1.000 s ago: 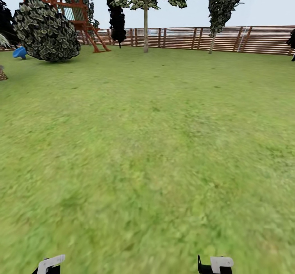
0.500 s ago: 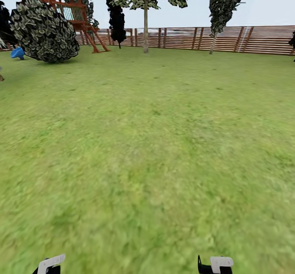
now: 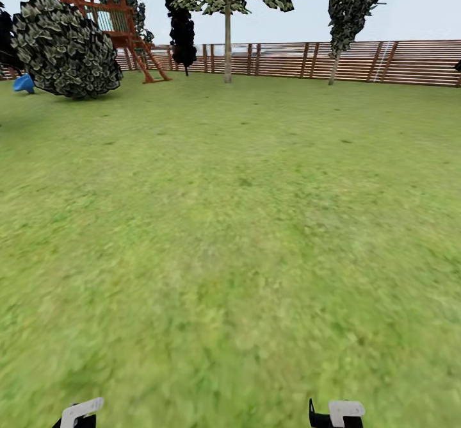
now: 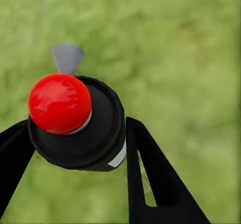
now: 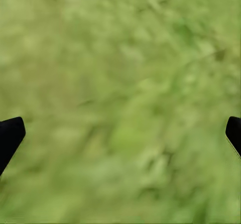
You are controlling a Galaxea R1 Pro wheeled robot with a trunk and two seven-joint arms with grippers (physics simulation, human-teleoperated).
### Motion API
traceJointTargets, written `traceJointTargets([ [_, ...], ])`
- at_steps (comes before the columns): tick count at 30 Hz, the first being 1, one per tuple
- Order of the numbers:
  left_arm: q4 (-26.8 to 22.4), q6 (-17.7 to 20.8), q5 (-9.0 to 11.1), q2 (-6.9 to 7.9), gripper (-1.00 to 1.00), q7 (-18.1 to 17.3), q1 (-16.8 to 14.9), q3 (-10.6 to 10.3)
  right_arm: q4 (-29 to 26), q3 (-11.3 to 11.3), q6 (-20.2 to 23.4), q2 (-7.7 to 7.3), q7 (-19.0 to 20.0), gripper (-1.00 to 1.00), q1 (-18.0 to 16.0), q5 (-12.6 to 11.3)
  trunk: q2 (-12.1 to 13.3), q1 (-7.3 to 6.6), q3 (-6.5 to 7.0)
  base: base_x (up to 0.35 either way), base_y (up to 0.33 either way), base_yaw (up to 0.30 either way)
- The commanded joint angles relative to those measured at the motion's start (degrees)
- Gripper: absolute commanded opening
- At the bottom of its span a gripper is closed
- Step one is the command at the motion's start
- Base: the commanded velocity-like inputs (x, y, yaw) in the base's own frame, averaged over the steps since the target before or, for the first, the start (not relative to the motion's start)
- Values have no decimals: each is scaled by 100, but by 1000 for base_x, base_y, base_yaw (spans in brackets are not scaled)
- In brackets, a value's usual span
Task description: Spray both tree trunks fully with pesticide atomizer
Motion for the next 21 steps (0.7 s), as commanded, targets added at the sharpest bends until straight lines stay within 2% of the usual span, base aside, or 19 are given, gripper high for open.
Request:
traceJointTargets([
  [1, -2, 0, 1, -1, -100, -1, 0, 1, 0, 0, 0, -3, 0, 100, 1, -1, 0, 0, 0, 338, 0, 0],
  [14, 2, 0, 2, -4, -100, -1, 0, 1, -158, -26, -17, -46, -12, 100, -2, -29, 0, 0, 0, 338, 0, 0],
  [21, 2, 0, 2, -5, -100, -1, 0, -1, -152, -1, -26, -19, 0, 100, -2, 5, 0, 0, 0, 338, 0, 0],
])
